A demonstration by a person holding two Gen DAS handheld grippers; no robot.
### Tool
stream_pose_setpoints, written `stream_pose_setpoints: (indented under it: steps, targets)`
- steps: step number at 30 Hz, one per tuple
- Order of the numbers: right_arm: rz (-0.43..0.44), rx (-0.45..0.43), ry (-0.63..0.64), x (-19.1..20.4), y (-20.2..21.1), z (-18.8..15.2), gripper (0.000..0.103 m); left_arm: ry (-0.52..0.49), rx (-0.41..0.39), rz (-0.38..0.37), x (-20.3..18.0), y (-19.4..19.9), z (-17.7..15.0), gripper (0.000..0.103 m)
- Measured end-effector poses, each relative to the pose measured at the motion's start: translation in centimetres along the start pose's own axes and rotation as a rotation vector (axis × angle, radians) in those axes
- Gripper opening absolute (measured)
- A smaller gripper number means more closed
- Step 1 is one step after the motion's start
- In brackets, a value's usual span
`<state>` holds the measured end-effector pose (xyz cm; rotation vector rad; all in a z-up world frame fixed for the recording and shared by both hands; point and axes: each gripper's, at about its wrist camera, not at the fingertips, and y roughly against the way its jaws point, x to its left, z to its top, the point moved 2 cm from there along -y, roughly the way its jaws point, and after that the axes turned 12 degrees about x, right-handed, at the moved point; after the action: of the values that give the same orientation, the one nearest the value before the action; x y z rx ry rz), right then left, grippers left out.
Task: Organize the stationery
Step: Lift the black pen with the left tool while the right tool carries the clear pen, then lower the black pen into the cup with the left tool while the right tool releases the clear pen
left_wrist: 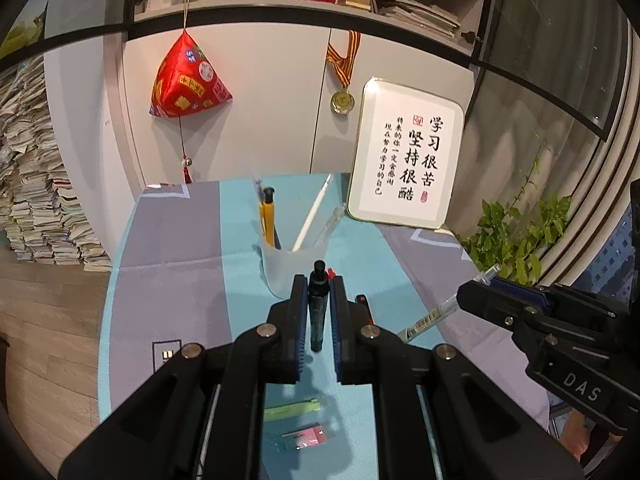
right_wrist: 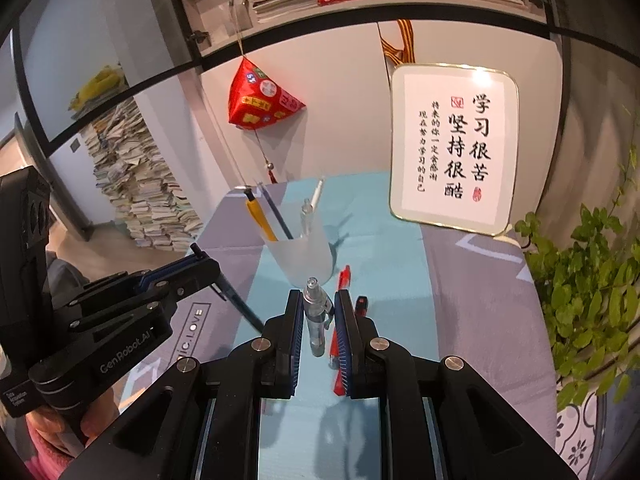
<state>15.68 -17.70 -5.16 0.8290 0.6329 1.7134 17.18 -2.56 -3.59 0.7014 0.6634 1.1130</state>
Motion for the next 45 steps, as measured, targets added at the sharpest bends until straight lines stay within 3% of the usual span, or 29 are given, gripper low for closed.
stream_pose_setpoints:
  steps: [13,26,45]
  targets:
    - [0.02,-0.041,0.025,1.1,1.5,1.9,0.017,-0.03,-0.057,0.026,-0.2,2.1,1.4,0.009]
    - [0.023,-0.097,0.049,2.6,2.1,6.5,0.017,-0.034,-0.102,0.031,0.3,3.8,3.8,0.009]
    - [0.044,-0.146,0.045,2.6,2.1,10.0,0.017,-0.058,-0.149,0.048,0.1,4.3,7.4,0.009]
